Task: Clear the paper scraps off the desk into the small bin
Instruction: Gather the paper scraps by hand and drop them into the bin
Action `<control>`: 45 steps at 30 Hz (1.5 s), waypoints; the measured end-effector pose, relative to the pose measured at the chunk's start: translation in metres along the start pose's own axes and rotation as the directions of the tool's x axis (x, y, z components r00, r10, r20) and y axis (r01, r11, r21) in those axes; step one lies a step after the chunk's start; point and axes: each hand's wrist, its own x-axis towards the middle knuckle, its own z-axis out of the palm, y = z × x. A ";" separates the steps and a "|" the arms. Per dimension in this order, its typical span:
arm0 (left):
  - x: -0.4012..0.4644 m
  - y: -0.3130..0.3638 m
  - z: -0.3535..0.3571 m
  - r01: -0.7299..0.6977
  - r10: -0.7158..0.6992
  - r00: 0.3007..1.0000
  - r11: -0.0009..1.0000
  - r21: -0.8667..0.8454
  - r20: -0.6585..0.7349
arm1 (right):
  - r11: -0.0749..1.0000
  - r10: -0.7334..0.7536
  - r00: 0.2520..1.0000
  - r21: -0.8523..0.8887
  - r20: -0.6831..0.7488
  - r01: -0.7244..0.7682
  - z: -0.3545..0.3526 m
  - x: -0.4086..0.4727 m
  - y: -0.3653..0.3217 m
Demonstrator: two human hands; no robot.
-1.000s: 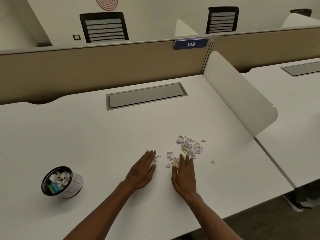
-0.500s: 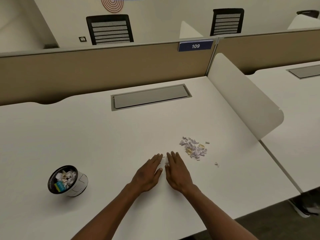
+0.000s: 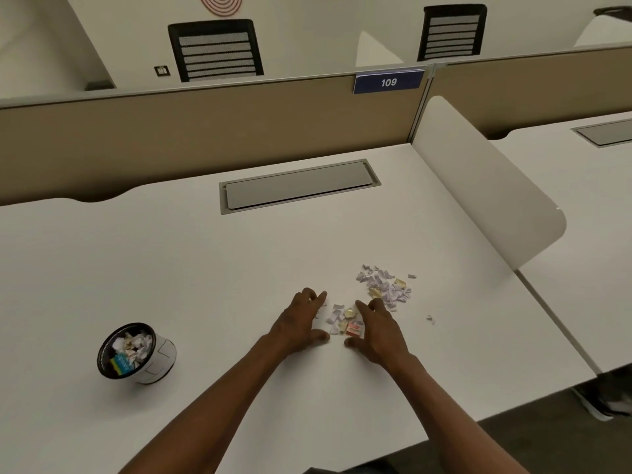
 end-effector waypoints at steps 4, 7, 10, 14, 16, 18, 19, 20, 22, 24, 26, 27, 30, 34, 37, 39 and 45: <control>0.008 0.014 0.005 -0.014 0.015 0.999 0.999 -0.033 0.029 | 0.997 -0.066 0.998 0.027 0.012 0.066 -0.004 0.007 -0.010; 0.011 0.027 0.009 -0.032 0.032 0.999 0.994 -0.101 -0.004 | 0.993 -0.100 0.995 0.061 0.001 0.100 -0.008 0.010 -0.015; 0.011 0.035 0.014 -0.050 0.043 0.998 0.989 -0.139 -0.053 | 0.993 -0.093 0.995 0.075 -0.043 0.096 -0.008 0.008 -0.017; 0.007 0.039 0.022 -0.075 0.052 0.990 0.982 -0.174 -0.131 | 0.989 -0.068 0.991 0.121 -0.119 0.083 -0.003 0.004 -0.014; 0.006 0.038 0.025 -0.084 0.046 0.984 0.971 -0.223 -0.173 | 0.987 -0.060 0.987 0.138 -0.151 0.081 -0.003 0.003 -0.013; 0.004 0.036 0.026 -0.080 0.019 0.977 0.955 -0.285 -0.212 | 0.984 -0.060 0.984 0.153 -0.169 0.086 -0.002 0.002 -0.013; 0.002 0.035 0.027 -0.068 -0.006 0.974 0.946 -0.318 -0.228 | 0.981 -0.058 0.983 0.174 -0.175 0.088 -0.002 0.002 -0.013; 0.000 0.035 0.028 -0.047 -0.043 0.970 0.932 -0.359 -0.239 | 0.975 -0.055 0.982 0.203 -0.179 0.092 -0.002 0.002 -0.013; -0.004 0.033 0.030 0.026 -0.149 0.960 0.890 -0.455 -0.237 | 0.957 -0.051 0.985 0.275 -0.168 0.096 -0.001 0.002 -0.013; -0.007 0.031 0.029 0.117 -0.249 0.949 0.848 -0.517 -0.195 | 0.928 -0.028 0.991 0.365 -0.127 0.073 0.001 0.001 -0.012; -0.009 0.027 0.028 0.169 -0.302 0.944 0.790 -0.589 -0.134 | 0.862 0.029 0.997 0.506 -0.069 0.010 0.002 0.001 -0.011; -0.011 0.026 0.027 0.179 -0.315 0.943 0.757 -0.628 -0.112 | 0.808 0.057 0.998 0.589 -0.032 -0.027 0.002 0.001 -0.011; -0.017 0.026 0.022 0.172 -0.332 0.939 0.673 -0.720 -0.086 | 0.638 0.070 0.996 0.766 0.052 -0.084 0.001 -0.001 -0.012; -0.021 0.026 0.013 0.121 -0.331 0.939 0.564 -0.817 -0.090 | 0.371 0.031 0.990 0.918 0.137 -0.139 -0.002 0.000 -0.020; -0.024 0.025 0.001 0.075 -0.352 0.928 0.499 -0.863 -0.123 | 0.265 -0.002 0.987 0.952 0.161 -0.154 -0.009 0.003 -0.032; -0.028 0.024 -0.010 0.034 -0.354 0.923 0.461 -0.887 -0.148 | 0.213 -0.024 0.986 0.965 0.163 -0.154 -0.016 0.006 -0.042; -0.049 0.015 -0.044 -0.096 -0.367 0.894 0.404 -0.910 -0.257 | 0.127 -0.135 0.976 0.980 0.169 -0.152 -0.032 0.013 -0.081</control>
